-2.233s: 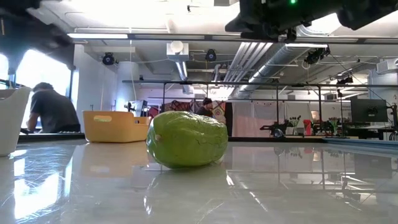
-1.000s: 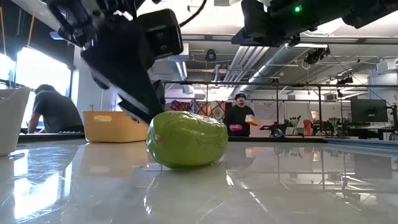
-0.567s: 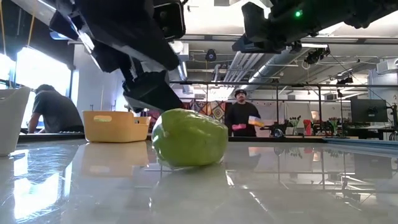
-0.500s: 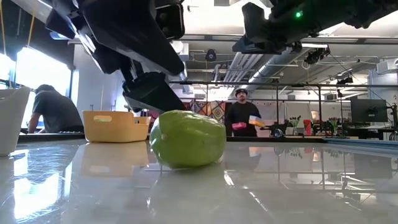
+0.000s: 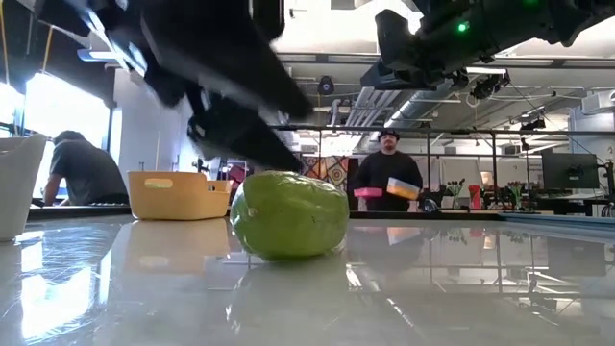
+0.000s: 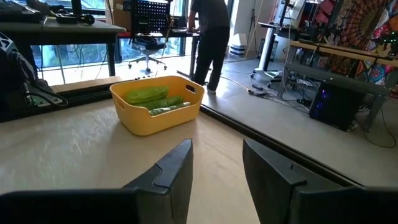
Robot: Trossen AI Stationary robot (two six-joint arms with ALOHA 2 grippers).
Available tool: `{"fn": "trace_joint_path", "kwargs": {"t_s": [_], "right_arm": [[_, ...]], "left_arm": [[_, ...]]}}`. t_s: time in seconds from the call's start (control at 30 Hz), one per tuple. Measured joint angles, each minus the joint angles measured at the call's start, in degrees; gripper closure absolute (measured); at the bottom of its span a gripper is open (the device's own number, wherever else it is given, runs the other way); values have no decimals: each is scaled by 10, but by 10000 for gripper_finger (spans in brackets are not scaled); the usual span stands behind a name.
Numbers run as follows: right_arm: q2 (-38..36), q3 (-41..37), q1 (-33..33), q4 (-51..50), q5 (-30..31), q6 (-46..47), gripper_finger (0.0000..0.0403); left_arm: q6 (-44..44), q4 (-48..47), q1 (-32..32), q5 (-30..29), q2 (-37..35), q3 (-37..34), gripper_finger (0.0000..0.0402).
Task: Sort produce into baskets
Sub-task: Put the green cucumber into the yellow bin
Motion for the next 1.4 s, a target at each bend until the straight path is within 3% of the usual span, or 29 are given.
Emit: {"fn": "trace_joint_path", "kwargs": {"t_s": [0.3, 0.53, 0.7, 0.87, 1.1, 1.2, 1.3, 1.4], "right_arm": [[0, 0, 0, -4, -2, 0, 272], [0, 0, 0, -12, -5, 6, 272], [0, 0, 0, -13, -6, 5, 272], [0, 0, 0, -14, -6, 5, 272], [0, 1, 14, -35, -60, 27, 266], [-7, 39, 36, -140, -83, 108, 244], [-4, 116, 59, -372, -122, 267, 213], [21, 204, 77, -597, -171, 440, 185]], "left_arm": [[18, -20, -1, -13, 54, 48, 105], [14, -141, 0, -56, 54, 49, 105], [17, -157, 7, -69, 45, 53, 105], [80, -161, 7, -106, 33, 52, 105], [116, -174, 4, -161, 28, 46, 117], [124, -145, 4, -171, 24, 18, 141], [136, -92, 8, -160, 24, -15, 178], [163, -19, 16, -113, 24, -45, 217]]}}
